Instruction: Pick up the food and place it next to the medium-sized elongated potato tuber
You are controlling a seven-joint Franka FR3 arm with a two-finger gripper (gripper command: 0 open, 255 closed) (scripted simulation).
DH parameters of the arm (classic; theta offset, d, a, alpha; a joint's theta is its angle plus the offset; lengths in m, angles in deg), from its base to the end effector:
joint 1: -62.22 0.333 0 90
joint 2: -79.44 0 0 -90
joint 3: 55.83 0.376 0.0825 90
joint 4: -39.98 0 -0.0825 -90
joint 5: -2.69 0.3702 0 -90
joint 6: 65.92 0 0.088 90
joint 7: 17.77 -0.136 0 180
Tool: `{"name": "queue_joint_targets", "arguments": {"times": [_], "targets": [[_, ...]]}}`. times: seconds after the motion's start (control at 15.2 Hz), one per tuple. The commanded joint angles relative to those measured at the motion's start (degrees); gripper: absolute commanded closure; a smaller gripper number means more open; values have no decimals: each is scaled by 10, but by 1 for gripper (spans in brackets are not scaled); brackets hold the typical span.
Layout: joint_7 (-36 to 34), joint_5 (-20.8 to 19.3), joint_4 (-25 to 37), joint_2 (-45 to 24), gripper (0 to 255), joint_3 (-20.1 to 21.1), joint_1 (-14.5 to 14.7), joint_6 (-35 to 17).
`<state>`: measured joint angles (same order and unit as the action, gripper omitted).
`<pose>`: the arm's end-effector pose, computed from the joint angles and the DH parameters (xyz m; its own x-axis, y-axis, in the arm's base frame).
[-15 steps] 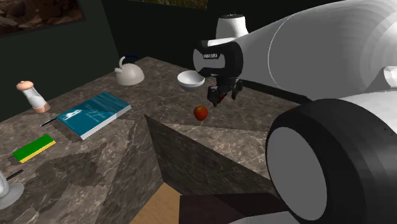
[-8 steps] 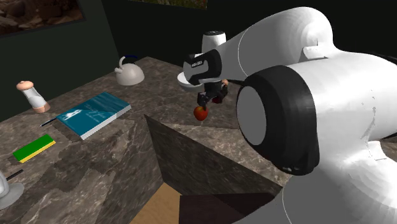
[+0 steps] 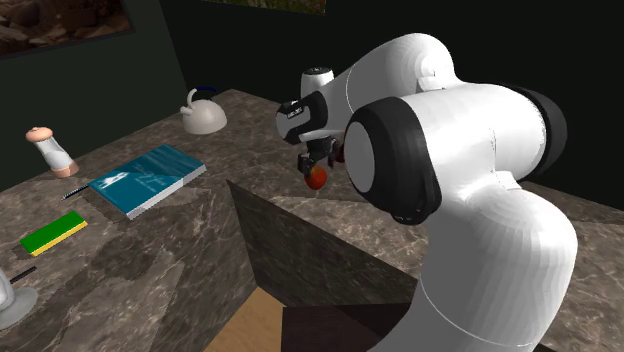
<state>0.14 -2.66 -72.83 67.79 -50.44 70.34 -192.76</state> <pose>0.5874 0.1330 0.4115 0.8245 0.5655 0.0215 0.5631 -0.8236 0.0679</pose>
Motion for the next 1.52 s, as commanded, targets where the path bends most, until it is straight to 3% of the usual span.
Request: {"name": "queue_joint_targets", "arguments": {"times": [0.0,0.26,0.79,0.86,1.45], "targets": [[0,-2,-3,-9,0,0,0,-12],[-3,-6,-13,-29,0,-2,0,-42],[-3,-6,-13,-29,0,-2,0,-42],[-3,-6,-13,-29,255,-2,0,-42],[-3,-6,-13,-29,255,-2,0,-42]]}}
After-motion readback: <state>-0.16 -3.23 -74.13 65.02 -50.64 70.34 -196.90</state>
